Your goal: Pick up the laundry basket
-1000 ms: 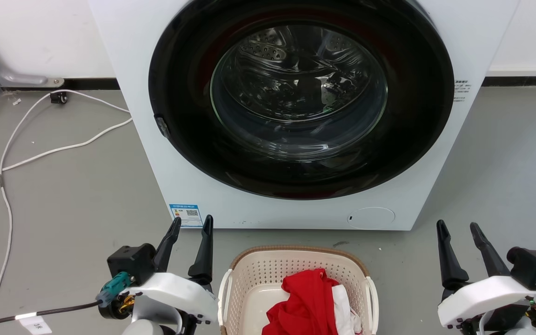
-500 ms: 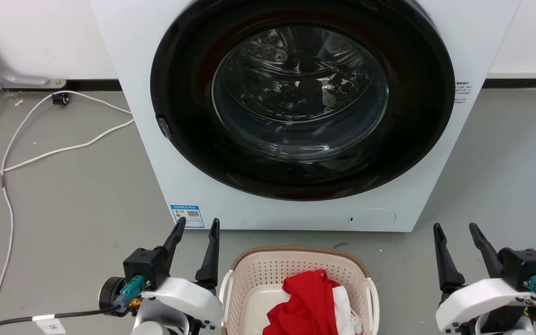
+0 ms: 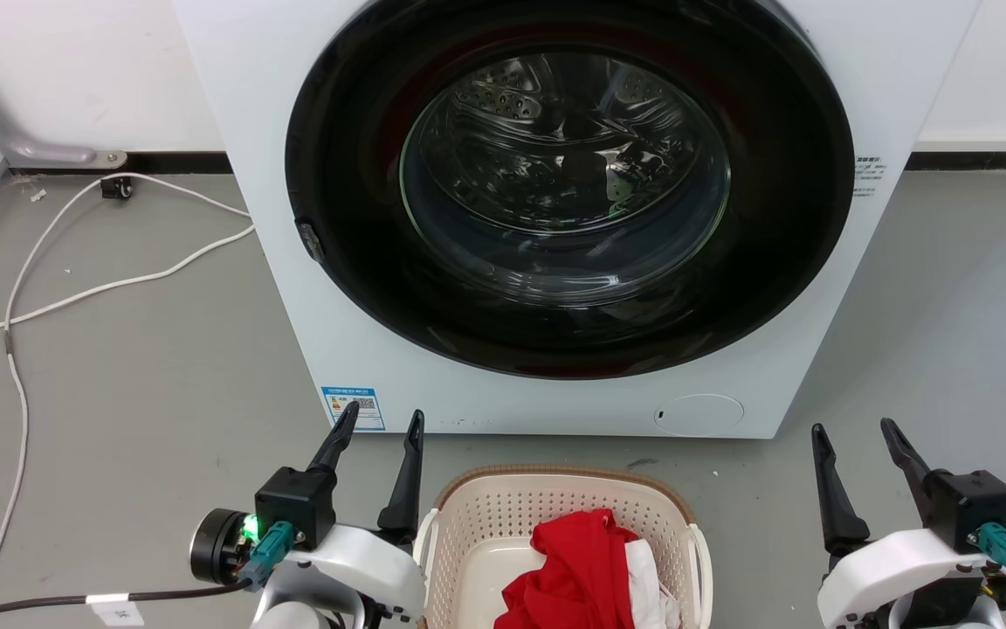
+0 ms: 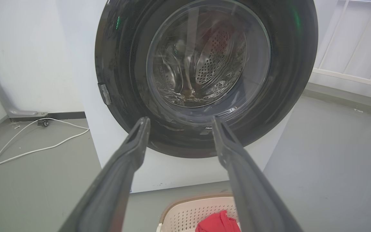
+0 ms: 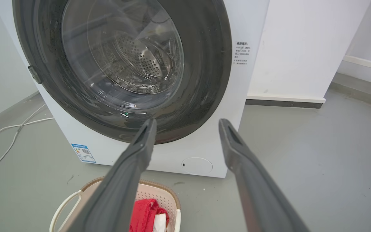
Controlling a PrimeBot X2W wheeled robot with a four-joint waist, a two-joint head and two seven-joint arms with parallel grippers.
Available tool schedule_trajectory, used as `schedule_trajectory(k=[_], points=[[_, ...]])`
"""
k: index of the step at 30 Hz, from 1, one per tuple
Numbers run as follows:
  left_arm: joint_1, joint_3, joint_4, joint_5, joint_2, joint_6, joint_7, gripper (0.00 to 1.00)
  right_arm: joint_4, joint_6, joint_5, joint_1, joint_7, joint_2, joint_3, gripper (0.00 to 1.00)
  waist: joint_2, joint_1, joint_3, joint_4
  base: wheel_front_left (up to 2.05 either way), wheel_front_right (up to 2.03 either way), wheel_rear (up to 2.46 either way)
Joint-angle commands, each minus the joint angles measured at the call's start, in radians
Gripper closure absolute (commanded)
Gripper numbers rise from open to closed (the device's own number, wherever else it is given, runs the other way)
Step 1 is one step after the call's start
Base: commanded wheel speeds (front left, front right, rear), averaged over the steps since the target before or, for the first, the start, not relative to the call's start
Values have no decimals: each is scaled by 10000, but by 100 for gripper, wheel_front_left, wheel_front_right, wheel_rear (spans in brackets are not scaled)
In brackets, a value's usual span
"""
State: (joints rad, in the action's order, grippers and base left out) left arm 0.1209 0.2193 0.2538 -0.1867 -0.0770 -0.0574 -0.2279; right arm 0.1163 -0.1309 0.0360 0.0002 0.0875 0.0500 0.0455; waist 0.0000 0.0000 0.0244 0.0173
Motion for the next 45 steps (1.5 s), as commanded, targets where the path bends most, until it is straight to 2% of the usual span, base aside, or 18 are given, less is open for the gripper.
schedule_trajectory(k=[1, 16, 23, 39, 45], points=[[116, 21, 0, 206, 19, 12, -85, 0, -92, 3, -177, 75, 64, 7, 13, 0, 0, 0, 7, 0, 0, 0, 0], [90, -159, 225, 890, 148, -169, -374, 0, -54, 3, -665, 159, 269, 6, 139, 0, 0, 0, 20, -6, 0, 0, 0], [53, -346, 305, 684, 209, -230, -378, 0, 59, 3, -193, 154, 323, 6, 204, 0, 0, 0, 13, -29, 0, 0, 0], [181, -470, 549, 721, 259, -273, -378, 0, 210, 3, -63, -14, 379, 6, 172, 0, 0, 0, -111, -66, 0, 0, 0], [565, -442, 1296, 594, 263, -285, -376, 0, 444, 3, 27, -176, 275, 4, 224, 0, 0, 0, -615, -187, 0, 0, 0]])
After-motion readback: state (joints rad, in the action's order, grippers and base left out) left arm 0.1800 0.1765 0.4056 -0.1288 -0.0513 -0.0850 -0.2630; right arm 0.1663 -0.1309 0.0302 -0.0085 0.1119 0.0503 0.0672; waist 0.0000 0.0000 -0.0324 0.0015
